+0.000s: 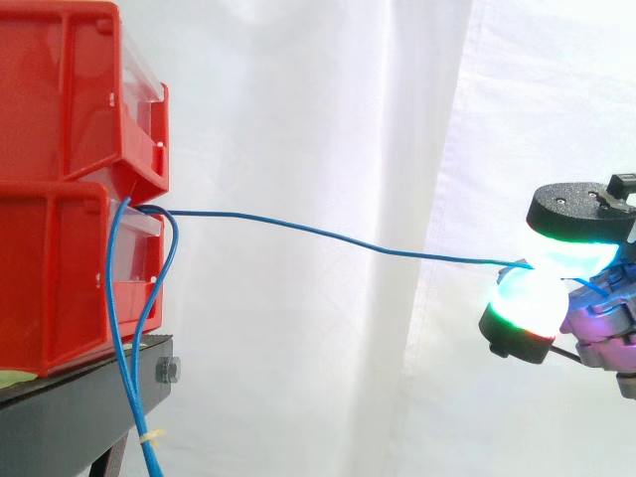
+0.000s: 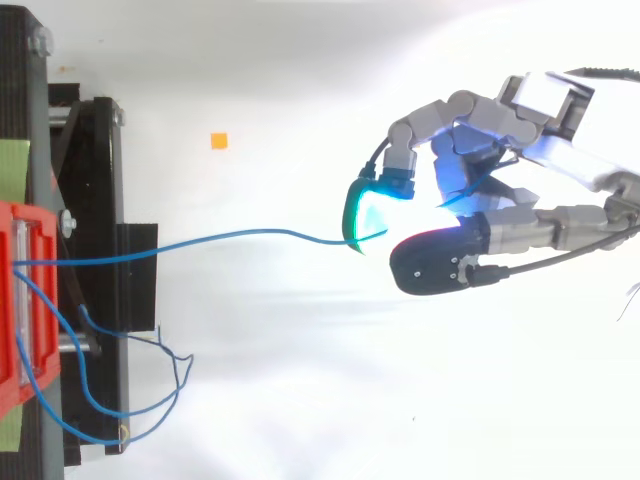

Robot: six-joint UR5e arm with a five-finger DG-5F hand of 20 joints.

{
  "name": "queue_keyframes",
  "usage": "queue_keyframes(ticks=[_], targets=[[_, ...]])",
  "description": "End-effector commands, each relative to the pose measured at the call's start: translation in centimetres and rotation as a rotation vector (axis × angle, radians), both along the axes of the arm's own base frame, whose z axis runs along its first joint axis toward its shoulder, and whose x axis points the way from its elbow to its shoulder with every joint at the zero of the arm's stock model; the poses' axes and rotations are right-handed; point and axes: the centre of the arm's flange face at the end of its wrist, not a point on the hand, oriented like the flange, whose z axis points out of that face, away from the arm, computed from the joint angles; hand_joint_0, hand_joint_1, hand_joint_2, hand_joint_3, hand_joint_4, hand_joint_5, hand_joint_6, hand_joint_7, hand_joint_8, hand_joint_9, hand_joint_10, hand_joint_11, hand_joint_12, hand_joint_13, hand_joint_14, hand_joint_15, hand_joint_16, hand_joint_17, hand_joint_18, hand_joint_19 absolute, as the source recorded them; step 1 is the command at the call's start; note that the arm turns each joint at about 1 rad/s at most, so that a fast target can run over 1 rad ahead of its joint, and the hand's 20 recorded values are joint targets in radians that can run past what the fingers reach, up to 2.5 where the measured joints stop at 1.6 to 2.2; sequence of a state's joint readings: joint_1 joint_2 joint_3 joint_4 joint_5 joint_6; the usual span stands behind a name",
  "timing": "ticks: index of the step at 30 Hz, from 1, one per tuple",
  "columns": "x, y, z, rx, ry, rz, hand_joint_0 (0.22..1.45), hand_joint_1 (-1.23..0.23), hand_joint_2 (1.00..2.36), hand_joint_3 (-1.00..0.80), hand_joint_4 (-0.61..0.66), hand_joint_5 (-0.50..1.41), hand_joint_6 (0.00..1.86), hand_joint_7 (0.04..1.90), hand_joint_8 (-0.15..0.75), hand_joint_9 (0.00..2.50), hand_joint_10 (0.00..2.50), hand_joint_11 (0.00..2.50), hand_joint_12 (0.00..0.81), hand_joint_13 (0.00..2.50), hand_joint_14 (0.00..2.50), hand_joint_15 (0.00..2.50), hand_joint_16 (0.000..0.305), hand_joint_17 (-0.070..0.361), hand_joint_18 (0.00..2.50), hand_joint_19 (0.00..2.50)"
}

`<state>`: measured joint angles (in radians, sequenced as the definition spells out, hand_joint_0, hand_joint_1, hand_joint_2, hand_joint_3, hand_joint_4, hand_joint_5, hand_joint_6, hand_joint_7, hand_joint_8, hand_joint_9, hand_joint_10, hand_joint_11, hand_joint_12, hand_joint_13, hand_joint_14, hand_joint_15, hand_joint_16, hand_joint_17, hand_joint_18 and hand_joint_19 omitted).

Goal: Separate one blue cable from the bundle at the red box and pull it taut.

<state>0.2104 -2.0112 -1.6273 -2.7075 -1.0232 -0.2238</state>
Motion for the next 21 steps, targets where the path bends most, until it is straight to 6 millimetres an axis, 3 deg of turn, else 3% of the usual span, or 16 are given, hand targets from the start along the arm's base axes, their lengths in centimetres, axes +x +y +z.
queue_keyframes(ticks=[1, 5, 7, 21], targets=[[-0.01, -0.02, 0.00, 0.000, 0.000, 0.000, 0.67, -0.71, 1.02, -0.10, 0.06, -0.15, 0.94, 1.11, 0.316, 0.56, 2.33, 1.20, 0.363, 0.78, 2.50, 1.32, 0.035, 0.079, 1.36, 1.75], [0.03, -0.01, 0.06, 0.000, -0.001, 0.000, 0.70, -0.72, 1.03, -0.08, 0.12, -0.16, 0.92, 1.27, 0.374, 0.61, 2.11, 1.36, 0.409, 0.75, 2.50, 1.31, 0.044, 0.100, 1.36, 1.84], [-0.01, -0.02, 0.00, 0.000, 0.000, 0.000, 0.68, -0.72, 1.02, -0.08, 0.10, -0.15, 0.93, 1.19, 0.337, 0.62, 2.28, 1.25, 0.377, 0.77, 2.50, 1.28, 0.039, 0.087, 1.40, 1.79], [-0.01, -0.02, 0.00, 0.000, 0.000, 0.000, 0.68, -0.72, 1.02, -0.08, 0.09, -0.15, 0.93, 1.18, 0.342, 0.57, 2.30, 1.24, 0.390, 0.77, 2.50, 1.30, 0.040, 0.090, 1.37, 1.75]])
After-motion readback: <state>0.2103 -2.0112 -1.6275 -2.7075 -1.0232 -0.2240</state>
